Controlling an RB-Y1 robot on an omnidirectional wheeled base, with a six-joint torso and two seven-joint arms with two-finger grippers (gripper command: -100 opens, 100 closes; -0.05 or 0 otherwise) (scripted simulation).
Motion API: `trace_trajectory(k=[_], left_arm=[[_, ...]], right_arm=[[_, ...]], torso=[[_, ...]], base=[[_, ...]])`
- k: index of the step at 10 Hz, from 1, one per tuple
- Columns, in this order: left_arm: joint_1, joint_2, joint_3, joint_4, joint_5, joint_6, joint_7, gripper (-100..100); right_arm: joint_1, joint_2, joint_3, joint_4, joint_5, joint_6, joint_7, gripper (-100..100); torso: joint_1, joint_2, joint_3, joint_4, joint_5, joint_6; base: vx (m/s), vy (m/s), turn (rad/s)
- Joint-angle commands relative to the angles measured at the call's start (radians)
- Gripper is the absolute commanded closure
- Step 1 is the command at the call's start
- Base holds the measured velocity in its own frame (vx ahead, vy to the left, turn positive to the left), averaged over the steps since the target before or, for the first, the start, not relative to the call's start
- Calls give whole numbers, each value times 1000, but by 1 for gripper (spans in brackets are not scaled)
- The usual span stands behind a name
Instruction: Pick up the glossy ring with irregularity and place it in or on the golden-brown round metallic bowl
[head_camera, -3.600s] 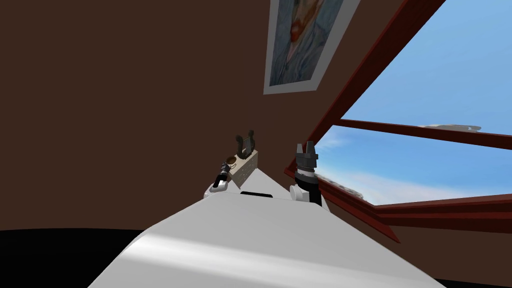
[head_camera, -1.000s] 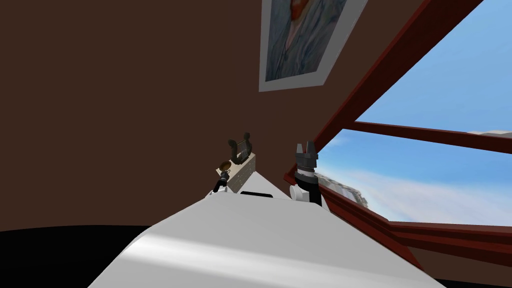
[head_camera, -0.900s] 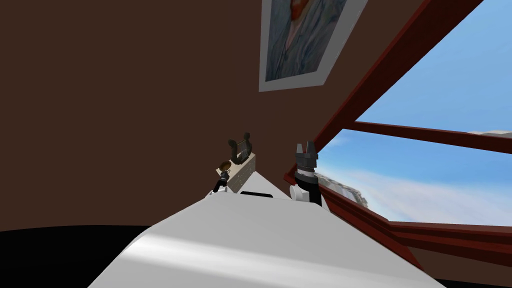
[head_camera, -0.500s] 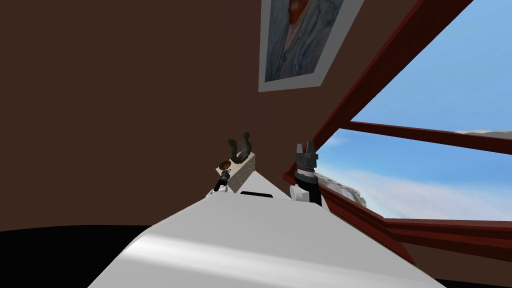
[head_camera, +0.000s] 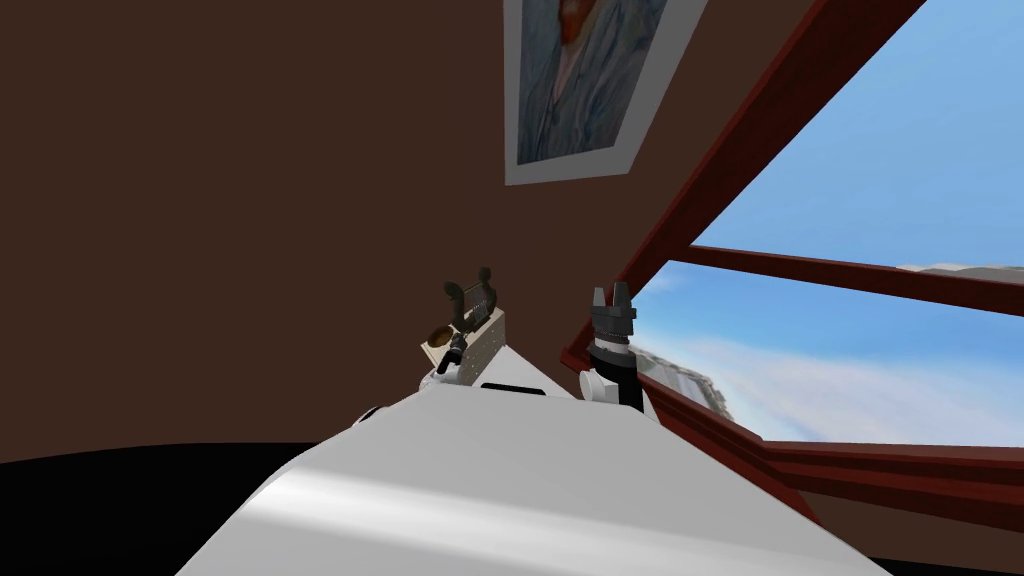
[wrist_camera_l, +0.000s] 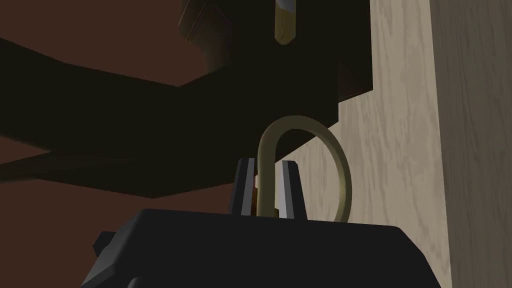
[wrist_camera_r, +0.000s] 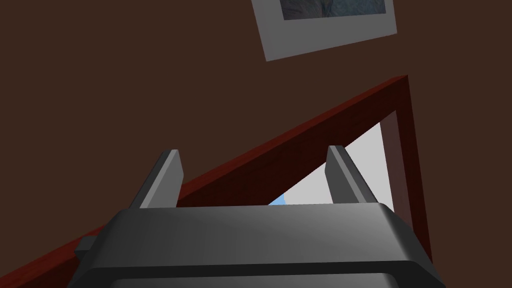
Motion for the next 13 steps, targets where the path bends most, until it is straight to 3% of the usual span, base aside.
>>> trace_trajectory(k=[1,5,6,7,9,10,12,13], left_arm=[[-31,6,1,20,-11,-18,-3,100],[-82,12,44,45,-12,-62,-30,100],[-103,18,76,57,-6,-82,-50,100],[-103,18,76,57,-6,-82,-50,100],[-127,24,128,76,6,-106,-84,100],[-127,24,128,76,6,-106,-84,100],[-143,29,175,92,18,-125,-115,100],[-143,29,175,92,18,-125,-115,100]], right_arm=[[0,0,0,0,0,0,0,0],[0,0,0,0,0,0,0,0],[0,0,0,0,0,0,0,0],[0,0,0,0,0,0,0,0],[0,0,0,0,0,0,0,0],[0,0,0,0,0,0,0,0],[0,0,0,0,0,0,0,0],[0,0,0,0,0,0,0,0]], torso=[[0,0,0,0,0,0],[4,4,5,5,-2,1],[6,4,5,6,-3,0],[10,4,6,9,-5,-3],[14,4,7,9,-6,-6],[18,6,8,10,-7,-9],[20,7,9,11,-7,-11],[22,6,8,11,-8,-13]], base=[[37,-2,-1],[-5,16,23],[6,92,94],[11,91,70],[1,104,84],[-10,108,85],[-11,98,101],[4,86,73]])
